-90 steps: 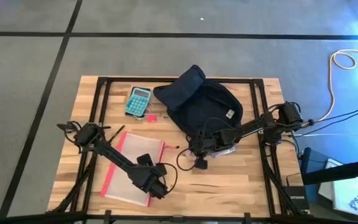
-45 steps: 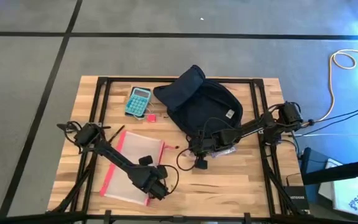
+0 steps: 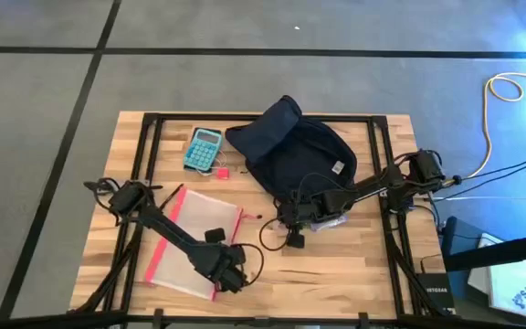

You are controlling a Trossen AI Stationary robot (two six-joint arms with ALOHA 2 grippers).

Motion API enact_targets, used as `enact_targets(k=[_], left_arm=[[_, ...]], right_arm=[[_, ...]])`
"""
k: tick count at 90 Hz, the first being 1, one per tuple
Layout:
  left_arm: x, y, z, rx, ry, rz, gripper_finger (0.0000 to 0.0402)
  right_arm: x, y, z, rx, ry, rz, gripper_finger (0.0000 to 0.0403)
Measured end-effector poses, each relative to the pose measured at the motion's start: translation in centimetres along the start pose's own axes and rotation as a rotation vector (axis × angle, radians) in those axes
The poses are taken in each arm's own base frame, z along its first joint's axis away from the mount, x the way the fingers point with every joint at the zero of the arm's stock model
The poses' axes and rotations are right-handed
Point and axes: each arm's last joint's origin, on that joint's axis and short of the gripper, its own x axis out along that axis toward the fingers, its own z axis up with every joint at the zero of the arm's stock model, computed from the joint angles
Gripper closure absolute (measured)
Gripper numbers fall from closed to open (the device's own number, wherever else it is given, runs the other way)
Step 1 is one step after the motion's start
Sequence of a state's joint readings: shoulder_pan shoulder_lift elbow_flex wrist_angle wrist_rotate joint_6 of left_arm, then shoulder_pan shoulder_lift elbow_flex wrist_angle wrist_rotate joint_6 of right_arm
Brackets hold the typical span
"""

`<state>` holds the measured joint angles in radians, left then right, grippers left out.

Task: Unpack backpack
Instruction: Put the pink earphones into the transparent zip bag

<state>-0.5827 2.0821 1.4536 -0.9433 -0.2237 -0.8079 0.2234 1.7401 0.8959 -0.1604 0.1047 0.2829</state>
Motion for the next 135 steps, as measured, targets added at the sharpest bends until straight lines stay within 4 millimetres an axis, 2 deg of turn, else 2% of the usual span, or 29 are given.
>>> enact_targets(k=[12,29,48,77,99,118,135], left_arm=[[-0.8,0.3,0.1,-0.006,-0.038,0.004,0.0401],[-2.8,0.8,0.3,-0.016,-0.121,-0.003,0.0401],[-3.5,1.0,0.4,-0.023,-0.156,0.002,0.0401],[-3.8,1.5,0.8,-0.066,-0.185,0.008,0.0401],[-5.4,2.0,1.1,-0.091,-0.272,0.009,0.0401],[-5.9,2.3,1.3,-0.096,-0.303,0.011,0.0401],[-5.9,2.2,1.8,-0.102,-0.331,-0.009,0.0401]], right_arm=[[-0.1,0.4,0.0,0.007,-0.01,0.01,0.0403],[-0.4,2.3,-0.2,-0.033,-0.013,0.037,0.0403],[-0.7,3.5,-0.3,-0.058,-0.042,0.033,0.0403],[-2.6,6.7,2.9,-0.152,-0.149,0.216,0.0403],[-3.9,7.4,5.1,-0.22,-0.171,0.259,0.0403],[-4.5,7.9,6.4,-0.269,-0.204,0.287,0.0403],[-4.1,8.5,7.2,-0.297,-0.188,0.316,0.0403]])
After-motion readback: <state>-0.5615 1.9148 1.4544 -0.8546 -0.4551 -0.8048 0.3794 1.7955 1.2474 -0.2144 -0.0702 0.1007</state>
